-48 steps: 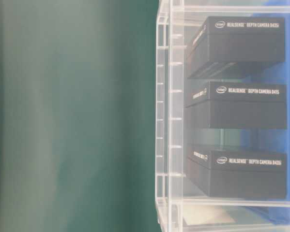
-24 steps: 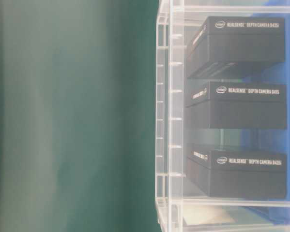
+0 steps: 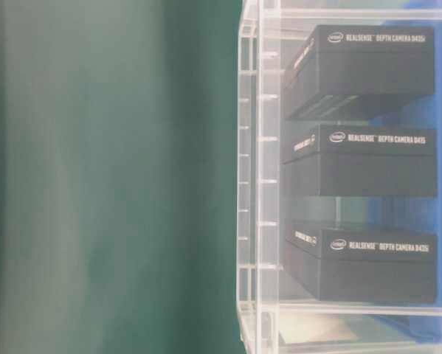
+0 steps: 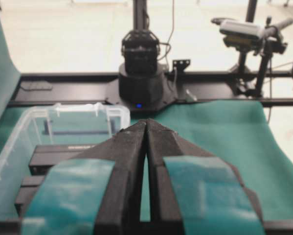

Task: Take out the box from the case.

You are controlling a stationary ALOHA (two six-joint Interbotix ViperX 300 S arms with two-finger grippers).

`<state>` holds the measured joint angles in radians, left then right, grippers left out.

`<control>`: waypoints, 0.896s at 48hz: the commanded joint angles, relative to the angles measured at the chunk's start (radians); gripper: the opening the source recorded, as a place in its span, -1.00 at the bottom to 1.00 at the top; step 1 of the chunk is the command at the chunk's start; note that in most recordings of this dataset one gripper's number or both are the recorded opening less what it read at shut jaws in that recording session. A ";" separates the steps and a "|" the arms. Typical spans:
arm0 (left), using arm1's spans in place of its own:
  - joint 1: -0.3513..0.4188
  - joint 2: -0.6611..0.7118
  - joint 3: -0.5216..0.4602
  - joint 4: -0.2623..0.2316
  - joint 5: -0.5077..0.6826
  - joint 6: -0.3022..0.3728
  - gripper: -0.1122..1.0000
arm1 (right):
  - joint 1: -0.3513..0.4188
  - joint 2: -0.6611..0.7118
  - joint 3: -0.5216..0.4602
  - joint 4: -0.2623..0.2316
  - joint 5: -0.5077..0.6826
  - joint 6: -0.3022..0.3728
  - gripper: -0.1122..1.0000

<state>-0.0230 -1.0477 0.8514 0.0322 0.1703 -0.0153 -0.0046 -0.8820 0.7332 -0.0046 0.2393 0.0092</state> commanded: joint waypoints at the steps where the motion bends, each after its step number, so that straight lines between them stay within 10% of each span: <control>1: -0.005 0.009 -0.032 0.003 0.028 -0.005 -0.77 | -0.002 0.003 -0.028 0.003 0.037 0.006 -0.81; 33: -0.017 0.149 -0.273 0.002 0.942 -0.245 -0.77 | -0.002 0.080 -0.195 -0.006 0.985 0.299 -0.81; 43: -0.049 0.181 -0.298 0.002 1.037 -0.268 -0.77 | -0.002 0.103 -0.207 -0.012 1.157 0.342 -0.81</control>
<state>-0.0598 -0.8728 0.5814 0.0307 1.1950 -0.2823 -0.0046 -0.7854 0.5522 -0.0123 1.3652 0.3482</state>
